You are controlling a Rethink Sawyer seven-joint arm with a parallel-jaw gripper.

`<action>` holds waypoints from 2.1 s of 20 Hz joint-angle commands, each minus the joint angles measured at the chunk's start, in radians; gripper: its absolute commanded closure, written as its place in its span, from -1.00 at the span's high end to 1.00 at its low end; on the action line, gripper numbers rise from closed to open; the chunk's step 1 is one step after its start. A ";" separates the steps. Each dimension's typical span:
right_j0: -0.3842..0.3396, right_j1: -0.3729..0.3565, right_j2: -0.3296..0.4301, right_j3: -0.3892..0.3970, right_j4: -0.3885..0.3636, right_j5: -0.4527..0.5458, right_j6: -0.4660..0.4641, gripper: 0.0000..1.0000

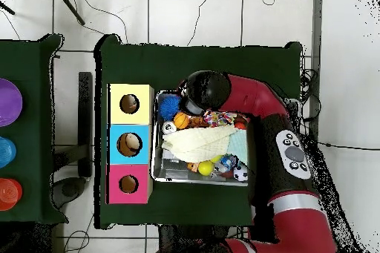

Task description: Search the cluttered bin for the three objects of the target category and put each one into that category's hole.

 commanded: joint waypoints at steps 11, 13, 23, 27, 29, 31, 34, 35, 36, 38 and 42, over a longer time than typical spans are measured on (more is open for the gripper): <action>0.022 0.106 0.036 0.040 -0.116 -0.145 -0.084 1.00; 0.023 0.109 0.033 0.042 -0.123 -0.160 -0.078 1.00; -0.017 0.129 0.064 0.070 -0.156 -0.210 -0.098 1.00; -0.038 0.103 0.081 0.124 -0.163 -0.217 -0.105 1.00; -0.042 0.088 0.085 0.142 -0.161 -0.204 -0.104 1.00; -0.046 0.077 0.089 0.158 -0.158 -0.188 -0.108 1.00; -0.047 0.079 0.093 0.150 -0.163 -0.156 -0.127 1.00; -0.047 0.084 0.095 0.140 -0.165 -0.142 -0.138 1.00; -0.048 0.091 0.098 0.130 -0.167 -0.135 -0.145 1.00; -0.050 0.100 0.101 0.119 -0.172 -0.131 -0.155 1.00; -0.052 0.104 0.105 0.116 -0.183 -0.142 -0.164 1.00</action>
